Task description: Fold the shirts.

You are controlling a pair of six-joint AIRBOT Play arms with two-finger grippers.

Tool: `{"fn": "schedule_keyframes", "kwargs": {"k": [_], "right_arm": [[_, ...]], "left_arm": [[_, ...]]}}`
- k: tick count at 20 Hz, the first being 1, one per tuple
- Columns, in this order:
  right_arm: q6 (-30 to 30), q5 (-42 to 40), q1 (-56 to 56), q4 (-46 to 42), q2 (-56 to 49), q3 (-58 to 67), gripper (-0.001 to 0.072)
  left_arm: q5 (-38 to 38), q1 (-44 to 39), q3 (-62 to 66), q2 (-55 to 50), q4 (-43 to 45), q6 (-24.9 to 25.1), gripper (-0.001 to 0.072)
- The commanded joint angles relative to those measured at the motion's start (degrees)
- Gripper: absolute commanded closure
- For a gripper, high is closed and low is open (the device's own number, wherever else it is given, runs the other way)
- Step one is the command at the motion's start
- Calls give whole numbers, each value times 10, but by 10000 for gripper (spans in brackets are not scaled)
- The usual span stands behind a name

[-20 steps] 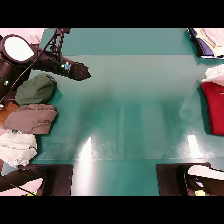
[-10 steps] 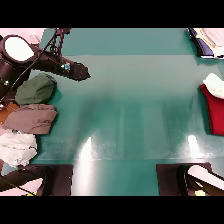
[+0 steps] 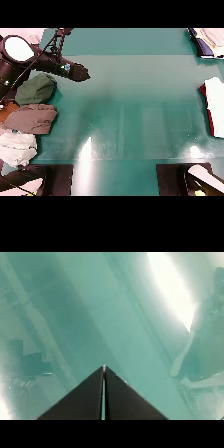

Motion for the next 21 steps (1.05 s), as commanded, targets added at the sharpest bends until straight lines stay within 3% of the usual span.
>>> {"fn": "schedule_keyframes", "kwargs": {"k": [1,4,6,7,9,10,15,21], "right_arm": [[13,39,10,114,3,-3,265],[0,64,78,233,5,-3,265],[0,68,150,261,7,-3,269],[0,68,193,260,6,-3,339],[-8,64,271,257,6,-3,639],[-15,59,305,256,6,-3,694],[-19,44,415,256,6,-3,694],[-19,51,436,257,6,-3,694]], "left_arm": [[4,0,0,0,0,1,683],[-24,0,0,1,-5,0,683],[-39,0,0,1,-16,-4,683],[-35,0,0,1,-16,-4,683],[-24,0,0,1,-16,-4,683],[-18,0,0,1,-16,-4,683],[0,0,0,0,-16,-4,683],[0,0,0,0,-16,-4,683]]}}
